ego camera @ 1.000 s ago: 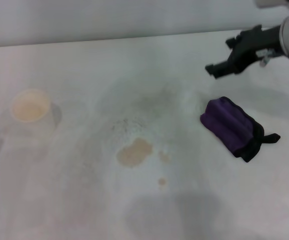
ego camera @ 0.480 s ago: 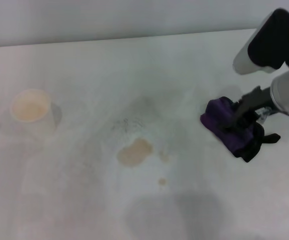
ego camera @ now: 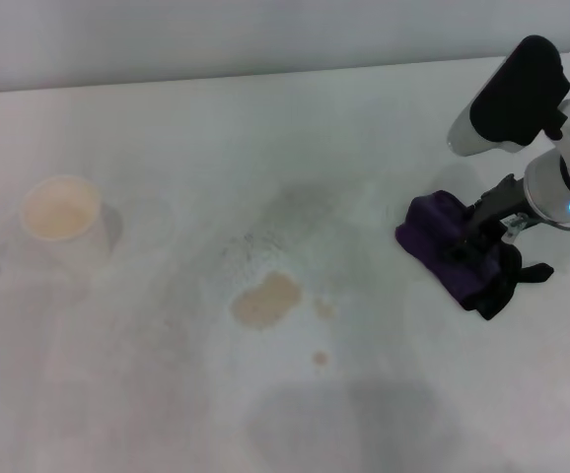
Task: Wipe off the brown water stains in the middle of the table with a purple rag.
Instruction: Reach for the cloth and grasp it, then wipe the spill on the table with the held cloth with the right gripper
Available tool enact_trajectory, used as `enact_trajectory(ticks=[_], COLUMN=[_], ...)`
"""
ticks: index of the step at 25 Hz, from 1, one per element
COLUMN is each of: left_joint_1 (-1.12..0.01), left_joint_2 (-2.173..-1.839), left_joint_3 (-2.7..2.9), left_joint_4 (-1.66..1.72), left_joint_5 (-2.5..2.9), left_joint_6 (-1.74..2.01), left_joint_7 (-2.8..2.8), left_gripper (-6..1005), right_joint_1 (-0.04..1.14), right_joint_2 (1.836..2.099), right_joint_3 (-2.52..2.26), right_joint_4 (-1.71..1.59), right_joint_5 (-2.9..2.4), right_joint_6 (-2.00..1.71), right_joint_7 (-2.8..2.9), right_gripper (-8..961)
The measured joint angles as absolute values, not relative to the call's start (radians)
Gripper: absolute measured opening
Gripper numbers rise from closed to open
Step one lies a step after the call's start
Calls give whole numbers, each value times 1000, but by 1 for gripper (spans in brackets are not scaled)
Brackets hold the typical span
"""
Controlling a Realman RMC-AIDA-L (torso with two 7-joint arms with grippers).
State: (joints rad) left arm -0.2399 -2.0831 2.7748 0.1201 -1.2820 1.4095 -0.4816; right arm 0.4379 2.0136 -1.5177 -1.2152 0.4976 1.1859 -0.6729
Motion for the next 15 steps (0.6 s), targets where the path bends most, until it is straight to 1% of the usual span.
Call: enact_trajectory(ticks=[2,13,15], left_joint_1=[-244,-261,-262], left_joint_2=[-2083,-2080,-2080], left_joint_3=[2775,2770,2769], left_joint_4=[121,120,117], left_joint_5=[-1281,-1281,-1283], left_joint_6=[1410,1409,1409], left_joint_7=[-482,-482,-482], left_gripper=[881,881,882], right_joint_1=[443,473,476], right_joint_2=[2016,2014,2014], right_joint_3=[-1518,-1509,-1509], right_joint_4=[-1205,-1166,-1179], right_joint_5=[483,476,485], right_joint_6=[1178,1186,1208], right_joint_7=[-672,-665,-674], right_gripper=[635,406,312])
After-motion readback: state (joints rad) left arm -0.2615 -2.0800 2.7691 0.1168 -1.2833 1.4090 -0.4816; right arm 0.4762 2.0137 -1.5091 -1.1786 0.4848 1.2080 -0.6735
